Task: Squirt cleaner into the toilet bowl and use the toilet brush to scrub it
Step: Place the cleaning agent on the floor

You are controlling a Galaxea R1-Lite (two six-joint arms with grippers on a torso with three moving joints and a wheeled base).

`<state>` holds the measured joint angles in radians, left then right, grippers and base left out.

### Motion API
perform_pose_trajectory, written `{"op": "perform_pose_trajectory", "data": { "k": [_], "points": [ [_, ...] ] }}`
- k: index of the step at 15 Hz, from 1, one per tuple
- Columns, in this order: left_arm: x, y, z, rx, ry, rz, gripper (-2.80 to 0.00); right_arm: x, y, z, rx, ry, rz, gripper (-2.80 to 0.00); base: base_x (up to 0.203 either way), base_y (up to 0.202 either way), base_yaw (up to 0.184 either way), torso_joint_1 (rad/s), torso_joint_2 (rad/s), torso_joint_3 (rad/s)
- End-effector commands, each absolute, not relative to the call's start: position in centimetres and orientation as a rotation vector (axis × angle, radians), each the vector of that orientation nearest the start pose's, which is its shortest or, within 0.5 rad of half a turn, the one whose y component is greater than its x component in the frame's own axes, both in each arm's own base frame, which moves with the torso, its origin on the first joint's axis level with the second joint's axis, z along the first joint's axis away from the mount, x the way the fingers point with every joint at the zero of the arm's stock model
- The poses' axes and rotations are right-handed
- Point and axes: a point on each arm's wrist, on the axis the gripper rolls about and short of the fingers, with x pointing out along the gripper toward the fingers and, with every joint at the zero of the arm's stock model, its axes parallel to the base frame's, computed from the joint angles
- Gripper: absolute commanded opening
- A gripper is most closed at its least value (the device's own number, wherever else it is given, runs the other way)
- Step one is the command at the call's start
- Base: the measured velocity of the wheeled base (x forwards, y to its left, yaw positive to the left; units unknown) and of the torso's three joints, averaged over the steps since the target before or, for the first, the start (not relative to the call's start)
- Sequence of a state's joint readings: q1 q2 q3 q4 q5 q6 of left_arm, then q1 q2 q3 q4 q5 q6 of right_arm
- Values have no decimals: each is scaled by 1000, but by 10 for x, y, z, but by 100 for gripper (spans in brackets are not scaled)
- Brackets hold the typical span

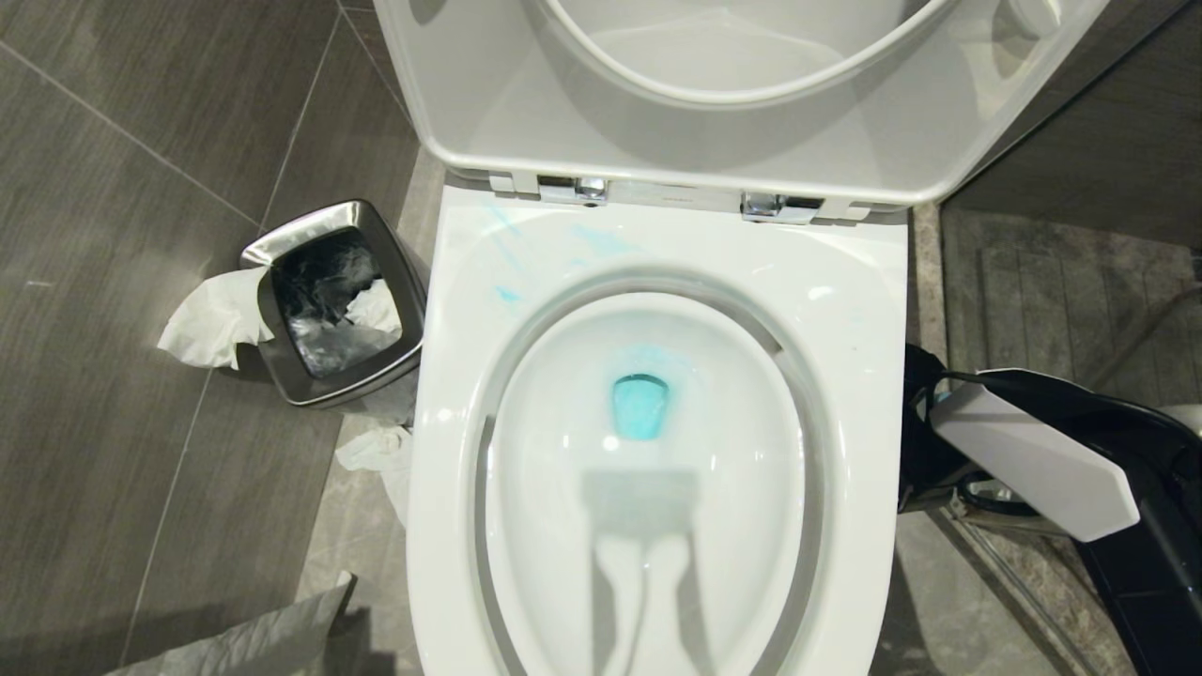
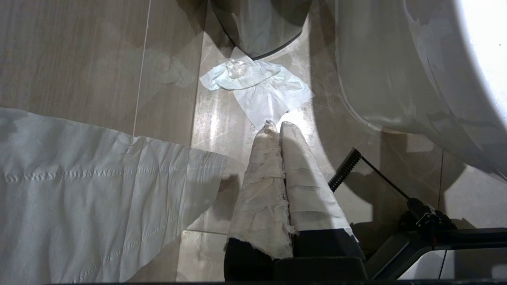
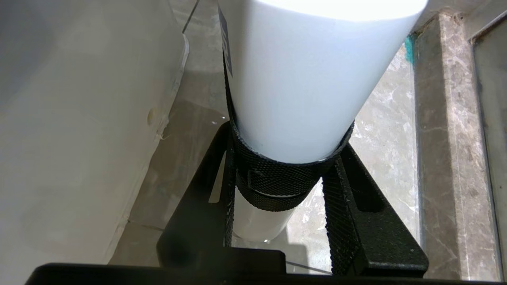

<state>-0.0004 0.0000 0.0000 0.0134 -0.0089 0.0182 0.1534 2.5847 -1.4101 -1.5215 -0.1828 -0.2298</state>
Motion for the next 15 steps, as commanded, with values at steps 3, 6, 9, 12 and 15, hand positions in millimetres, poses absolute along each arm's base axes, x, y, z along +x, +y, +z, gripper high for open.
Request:
{"op": "perform_pose_trajectory", "data": {
  "k": [3,6,9,12,15],
  "points": [
    [-23,0,74,18,17,-9,-280,482,71,62,-170,-341,-70,-280,0,0,0,0,0,0],
    [-23,0,74,18,15,-9,-280,482,71,62,-170,-341,-70,0,0,0,0,0,0,0],
    [-23,0,74,18,15,-9,-280,482,70,61,-170,-339,-72,0,0,0,0,0,0,0],
    [-23,0,74,18,15,-9,-280,480,71,60,-172,-329,-69,0,0,0,0,0,0,0],
    [-23,0,74,18,15,-9,-280,471,69,59,-176,-293,-64,0,0,0,0,0,0,0]
  ]
}}
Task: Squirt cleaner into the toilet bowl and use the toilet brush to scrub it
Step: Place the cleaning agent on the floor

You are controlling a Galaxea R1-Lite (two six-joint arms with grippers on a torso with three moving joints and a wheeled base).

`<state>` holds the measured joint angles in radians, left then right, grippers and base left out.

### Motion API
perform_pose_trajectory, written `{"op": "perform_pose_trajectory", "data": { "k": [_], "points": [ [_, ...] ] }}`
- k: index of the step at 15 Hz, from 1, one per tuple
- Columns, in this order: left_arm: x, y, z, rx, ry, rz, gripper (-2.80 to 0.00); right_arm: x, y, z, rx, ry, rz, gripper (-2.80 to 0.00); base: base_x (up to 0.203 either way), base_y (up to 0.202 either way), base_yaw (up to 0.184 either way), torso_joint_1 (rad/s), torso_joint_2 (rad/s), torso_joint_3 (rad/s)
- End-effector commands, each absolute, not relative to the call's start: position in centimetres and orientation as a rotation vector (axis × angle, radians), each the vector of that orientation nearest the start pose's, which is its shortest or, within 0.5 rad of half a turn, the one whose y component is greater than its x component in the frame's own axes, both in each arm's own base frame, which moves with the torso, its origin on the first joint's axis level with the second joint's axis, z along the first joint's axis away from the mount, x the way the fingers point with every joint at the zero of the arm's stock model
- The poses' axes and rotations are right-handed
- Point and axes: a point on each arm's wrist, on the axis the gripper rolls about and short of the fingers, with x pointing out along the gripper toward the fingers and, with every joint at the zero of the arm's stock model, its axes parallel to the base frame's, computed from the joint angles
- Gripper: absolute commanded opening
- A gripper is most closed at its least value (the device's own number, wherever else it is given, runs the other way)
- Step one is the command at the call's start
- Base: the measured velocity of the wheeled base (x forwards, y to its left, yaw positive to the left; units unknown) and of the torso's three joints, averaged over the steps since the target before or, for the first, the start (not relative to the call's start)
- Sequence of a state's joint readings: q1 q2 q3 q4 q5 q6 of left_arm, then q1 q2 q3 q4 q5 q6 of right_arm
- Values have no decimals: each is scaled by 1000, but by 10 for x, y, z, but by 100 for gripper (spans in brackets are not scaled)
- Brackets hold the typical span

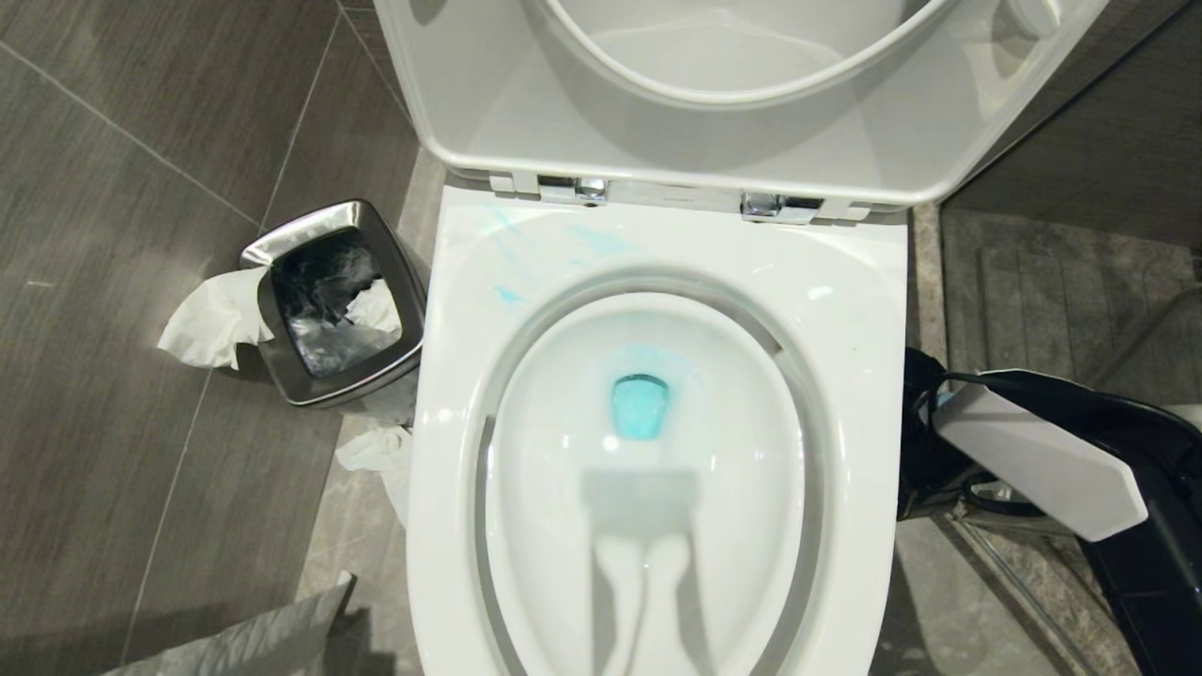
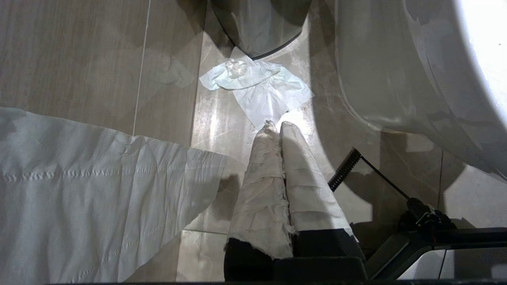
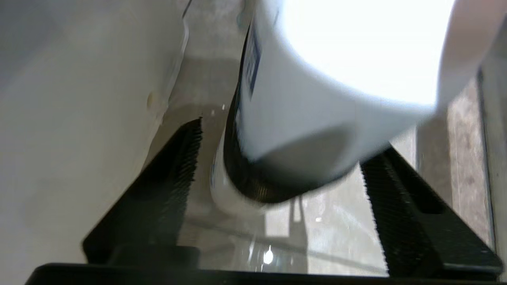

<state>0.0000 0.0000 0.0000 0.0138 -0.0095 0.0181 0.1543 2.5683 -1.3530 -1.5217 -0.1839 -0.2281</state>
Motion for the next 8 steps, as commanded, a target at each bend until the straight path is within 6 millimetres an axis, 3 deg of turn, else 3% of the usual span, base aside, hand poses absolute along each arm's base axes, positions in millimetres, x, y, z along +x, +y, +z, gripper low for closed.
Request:
{"op": "perform_pose_trajectory", "data": {
  "k": [1,3,8],
  "points": [
    [-23,0,74,18,16,-9,-280,468,69,61,-176,-285,-63,0,0,0,0,0,0,0],
    [-23,0,74,18,15,-9,-280,457,67,62,-184,-251,-59,0,0,0,0,0,0,0],
    [-23,0,74,18,17,-9,-280,403,58,85,-198,-150,-47,0,0,0,0,0,0,0]
  ]
}}
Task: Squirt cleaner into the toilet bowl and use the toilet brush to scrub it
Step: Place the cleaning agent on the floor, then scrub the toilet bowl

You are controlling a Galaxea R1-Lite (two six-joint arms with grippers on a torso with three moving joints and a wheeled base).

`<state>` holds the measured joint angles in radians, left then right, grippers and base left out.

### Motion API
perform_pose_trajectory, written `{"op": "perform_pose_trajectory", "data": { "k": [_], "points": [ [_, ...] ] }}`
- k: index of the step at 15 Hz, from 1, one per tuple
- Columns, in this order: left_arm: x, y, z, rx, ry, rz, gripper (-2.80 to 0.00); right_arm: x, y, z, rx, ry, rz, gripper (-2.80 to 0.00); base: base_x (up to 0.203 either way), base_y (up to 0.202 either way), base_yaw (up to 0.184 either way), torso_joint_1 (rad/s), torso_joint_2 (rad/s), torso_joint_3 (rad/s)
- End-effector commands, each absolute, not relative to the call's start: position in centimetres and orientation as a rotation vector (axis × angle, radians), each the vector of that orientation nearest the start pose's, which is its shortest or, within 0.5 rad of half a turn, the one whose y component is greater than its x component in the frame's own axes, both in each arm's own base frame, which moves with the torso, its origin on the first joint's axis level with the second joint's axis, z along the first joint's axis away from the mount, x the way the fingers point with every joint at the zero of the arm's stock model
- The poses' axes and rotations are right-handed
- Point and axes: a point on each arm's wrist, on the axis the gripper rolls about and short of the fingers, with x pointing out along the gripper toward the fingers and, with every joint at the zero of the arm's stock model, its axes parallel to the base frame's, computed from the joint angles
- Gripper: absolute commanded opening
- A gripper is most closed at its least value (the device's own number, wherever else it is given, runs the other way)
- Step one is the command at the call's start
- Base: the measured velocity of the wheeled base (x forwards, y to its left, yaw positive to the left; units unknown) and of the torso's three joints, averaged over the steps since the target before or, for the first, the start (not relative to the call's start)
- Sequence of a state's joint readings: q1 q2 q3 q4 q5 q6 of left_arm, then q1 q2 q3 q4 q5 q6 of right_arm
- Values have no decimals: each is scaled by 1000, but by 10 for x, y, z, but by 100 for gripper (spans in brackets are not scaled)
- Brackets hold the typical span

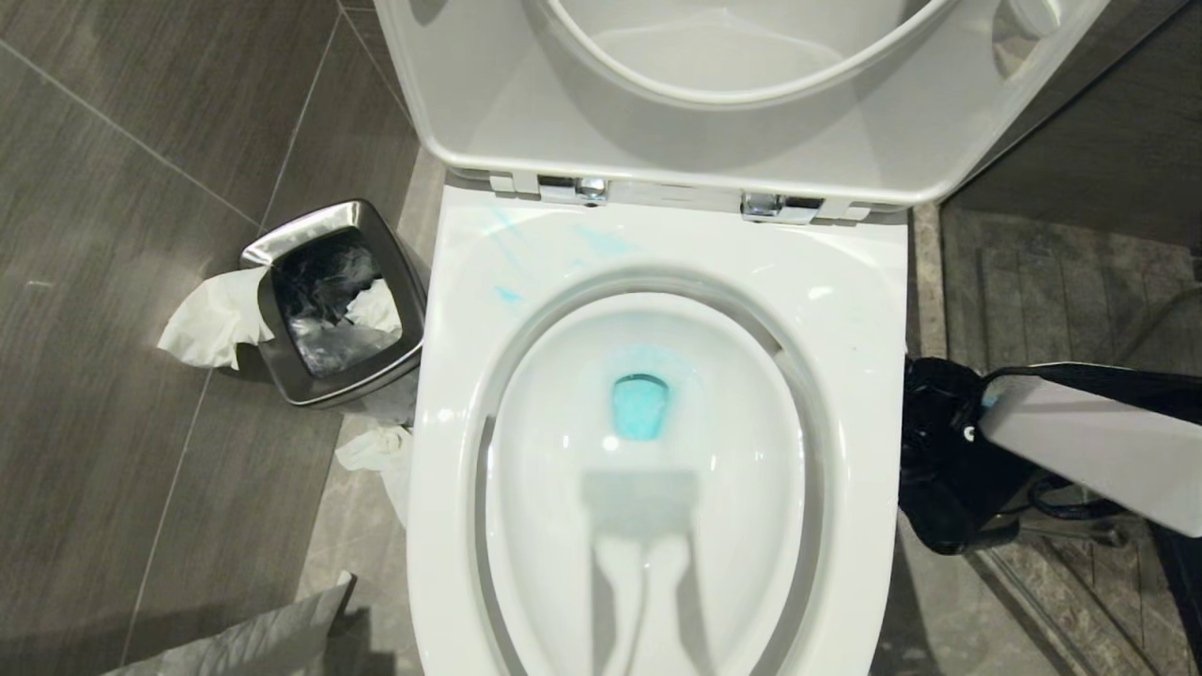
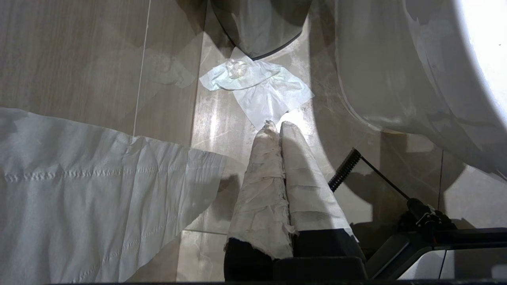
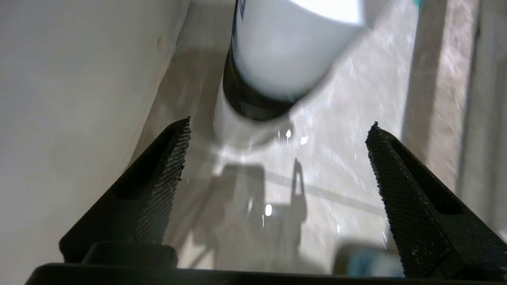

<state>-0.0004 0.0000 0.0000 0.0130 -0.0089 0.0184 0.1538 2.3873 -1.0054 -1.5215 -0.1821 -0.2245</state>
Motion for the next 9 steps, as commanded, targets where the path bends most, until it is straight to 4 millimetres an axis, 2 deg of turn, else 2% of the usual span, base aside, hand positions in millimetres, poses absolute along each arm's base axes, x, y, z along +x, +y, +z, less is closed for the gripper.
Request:
{"op": "perform_pose_trajectory", "data": {
  "k": [1,3,4,9],
  "points": [
    [-23,0,74,17,15,-9,-280,392,57,97,-195,-159,-49,0,0,0,0,0,0,0],
    [-23,0,74,12,15,-9,-280,368,53,118,-196,-171,-50,0,0,0,0,0,0,0],
    [-23,0,74,8,15,-8,-280,355,51,126,-200,-171,-52,-280,0,0,0,0,0,0],
    [-23,0,74,1,15,-6,-280,299,42,162,-203,-211,-77,-280,0,0,0,0,0,0]
  ]
}}
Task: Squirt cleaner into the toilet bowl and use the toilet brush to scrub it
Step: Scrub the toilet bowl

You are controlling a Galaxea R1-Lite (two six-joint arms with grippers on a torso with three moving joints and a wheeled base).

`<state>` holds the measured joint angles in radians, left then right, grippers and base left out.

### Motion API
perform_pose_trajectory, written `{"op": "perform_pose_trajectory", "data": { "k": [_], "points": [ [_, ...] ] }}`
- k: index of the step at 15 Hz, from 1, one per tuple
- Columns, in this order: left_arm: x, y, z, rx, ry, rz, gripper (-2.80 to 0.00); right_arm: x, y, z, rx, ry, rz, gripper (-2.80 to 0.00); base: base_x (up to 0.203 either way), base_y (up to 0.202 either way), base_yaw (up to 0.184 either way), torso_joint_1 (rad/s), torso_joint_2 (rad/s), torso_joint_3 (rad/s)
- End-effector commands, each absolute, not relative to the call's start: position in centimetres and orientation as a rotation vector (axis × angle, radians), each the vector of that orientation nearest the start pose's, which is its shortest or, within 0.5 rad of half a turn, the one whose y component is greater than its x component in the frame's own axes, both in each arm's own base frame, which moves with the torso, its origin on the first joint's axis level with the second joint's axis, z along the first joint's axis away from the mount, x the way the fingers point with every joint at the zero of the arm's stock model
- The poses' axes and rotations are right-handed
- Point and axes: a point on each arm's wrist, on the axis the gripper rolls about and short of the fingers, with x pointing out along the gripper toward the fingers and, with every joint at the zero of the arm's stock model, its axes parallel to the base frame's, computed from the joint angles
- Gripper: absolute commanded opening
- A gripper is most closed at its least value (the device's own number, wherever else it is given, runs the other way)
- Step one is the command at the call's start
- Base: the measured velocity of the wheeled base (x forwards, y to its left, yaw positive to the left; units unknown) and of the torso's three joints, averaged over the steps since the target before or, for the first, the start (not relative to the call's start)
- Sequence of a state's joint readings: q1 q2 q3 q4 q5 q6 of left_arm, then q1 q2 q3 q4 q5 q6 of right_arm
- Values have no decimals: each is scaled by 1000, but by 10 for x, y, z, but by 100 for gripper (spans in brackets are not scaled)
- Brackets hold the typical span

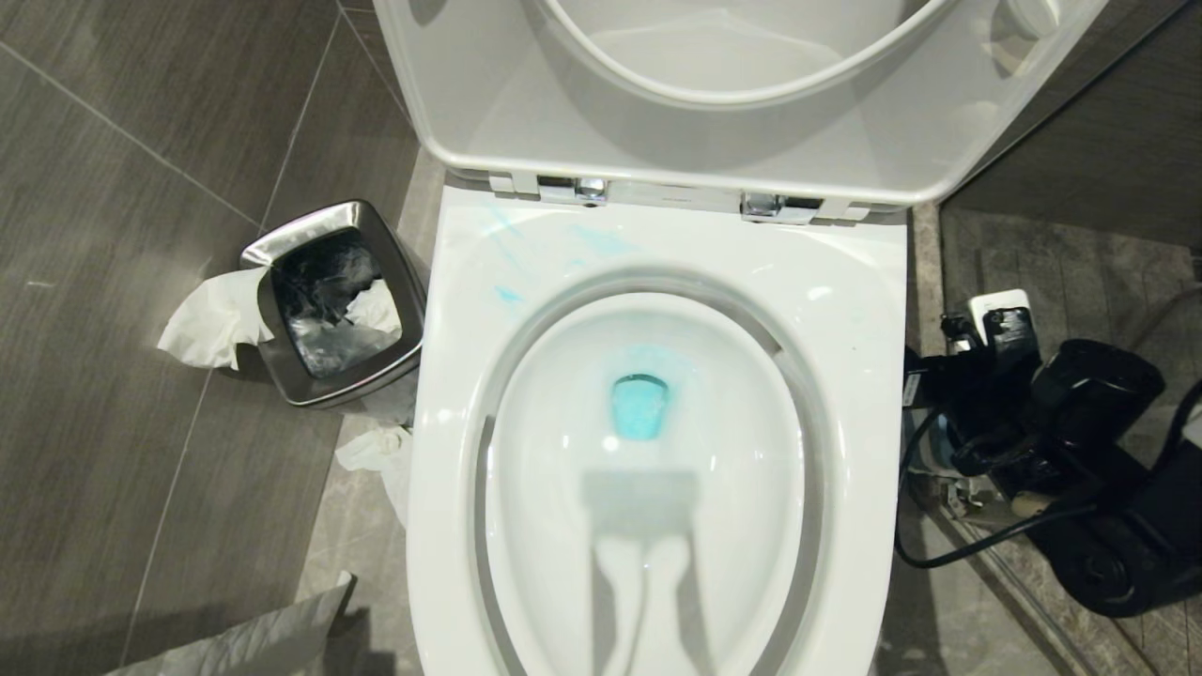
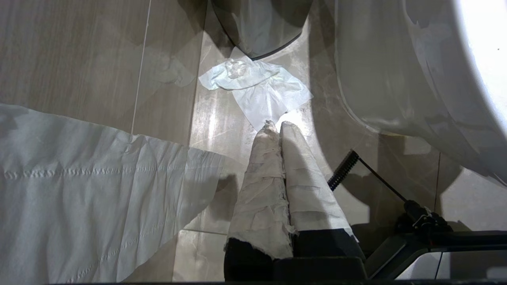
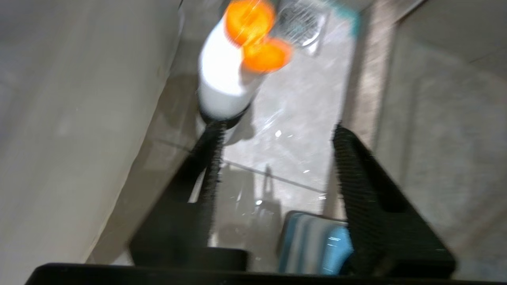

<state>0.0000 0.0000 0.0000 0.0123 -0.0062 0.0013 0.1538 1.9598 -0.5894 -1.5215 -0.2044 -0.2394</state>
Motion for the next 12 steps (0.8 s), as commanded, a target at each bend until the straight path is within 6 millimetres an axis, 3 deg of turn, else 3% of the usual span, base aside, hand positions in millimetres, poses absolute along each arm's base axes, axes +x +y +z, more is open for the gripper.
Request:
{"op": "perform_pose_trajectory", "data": {
  "k": [1,5,8,10,12],
  "points": [
    [-23,0,74,1,15,-6,-280,292,41,170,-211,-238,-80,-280,0,0,0,0,0,0],
    [-23,0,74,1,15,-6,-280,273,39,203,-266,-304,-90,-280,0,0,0,0,0,0],
    [-23,0,74,1,15,-6,-280,252,46,230,-290,-313,8,-280,0,0,0,0,0,0],
    [-23,0,74,1,15,-6,-280,251,48,253,-293,-323,36,-280,0,0,0,0,0,0],
    [-23,0,74,1,15,-6,-280,244,47,262,-296,-318,45,-280,0,0,0,0,0,0]
  ]
}}
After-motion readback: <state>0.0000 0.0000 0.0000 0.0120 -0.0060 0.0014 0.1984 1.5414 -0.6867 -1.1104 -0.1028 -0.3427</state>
